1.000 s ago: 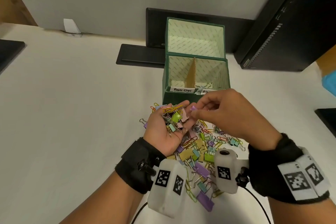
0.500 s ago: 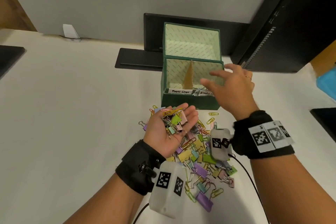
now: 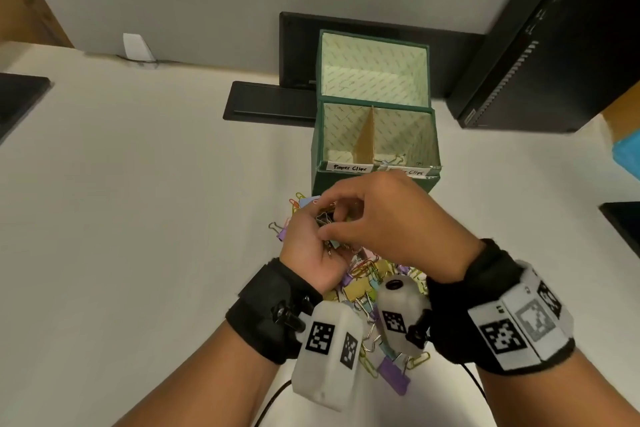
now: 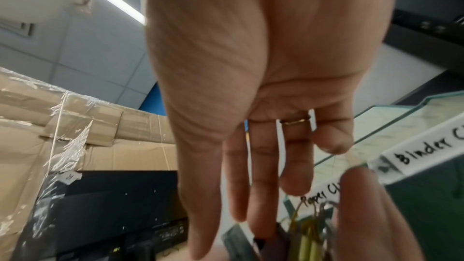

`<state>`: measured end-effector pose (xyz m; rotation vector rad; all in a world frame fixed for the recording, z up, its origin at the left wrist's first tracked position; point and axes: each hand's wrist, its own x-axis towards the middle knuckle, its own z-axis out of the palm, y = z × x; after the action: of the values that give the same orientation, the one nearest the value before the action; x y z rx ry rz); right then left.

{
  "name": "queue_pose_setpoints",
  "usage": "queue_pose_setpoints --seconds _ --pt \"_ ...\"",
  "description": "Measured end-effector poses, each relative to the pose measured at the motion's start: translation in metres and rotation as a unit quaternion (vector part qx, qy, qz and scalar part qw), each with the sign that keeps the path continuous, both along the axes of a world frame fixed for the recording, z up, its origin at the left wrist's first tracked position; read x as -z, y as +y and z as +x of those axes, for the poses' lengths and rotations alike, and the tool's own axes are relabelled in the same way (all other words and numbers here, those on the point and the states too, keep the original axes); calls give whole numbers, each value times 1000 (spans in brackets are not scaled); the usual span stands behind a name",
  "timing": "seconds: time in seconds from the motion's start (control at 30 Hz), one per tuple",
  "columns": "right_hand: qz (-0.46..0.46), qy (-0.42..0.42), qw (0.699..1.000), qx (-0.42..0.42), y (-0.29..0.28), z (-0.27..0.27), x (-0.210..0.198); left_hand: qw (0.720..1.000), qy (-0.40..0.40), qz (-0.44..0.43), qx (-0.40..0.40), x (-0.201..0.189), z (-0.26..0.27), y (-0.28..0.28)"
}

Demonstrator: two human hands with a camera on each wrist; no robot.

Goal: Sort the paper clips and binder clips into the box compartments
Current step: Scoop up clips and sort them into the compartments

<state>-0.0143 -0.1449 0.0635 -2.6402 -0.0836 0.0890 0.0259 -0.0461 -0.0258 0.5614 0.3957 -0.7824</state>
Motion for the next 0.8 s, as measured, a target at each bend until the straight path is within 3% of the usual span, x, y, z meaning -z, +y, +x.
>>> queue_pose_setpoints --seconds 0.17,0.37,0.5,0.67,0.8 --pt "16 -9 999 36 2 0 10 1000 14 -26 -10 -3 -2 0" --pt "216 3 969 120 -9 -2 2 998 -14 -57 3 -4 1 0" --pt "343 6 927 153 -13 -6 -7 996 -6 -87 -12 -5 0 -2" --pt "376 -182 875 246 -47 4 -13 994 34 -107 11 -6 1 1" --pt "290 -275 872 284 -71 17 -17 992 48 -115 20 -6 1 1"
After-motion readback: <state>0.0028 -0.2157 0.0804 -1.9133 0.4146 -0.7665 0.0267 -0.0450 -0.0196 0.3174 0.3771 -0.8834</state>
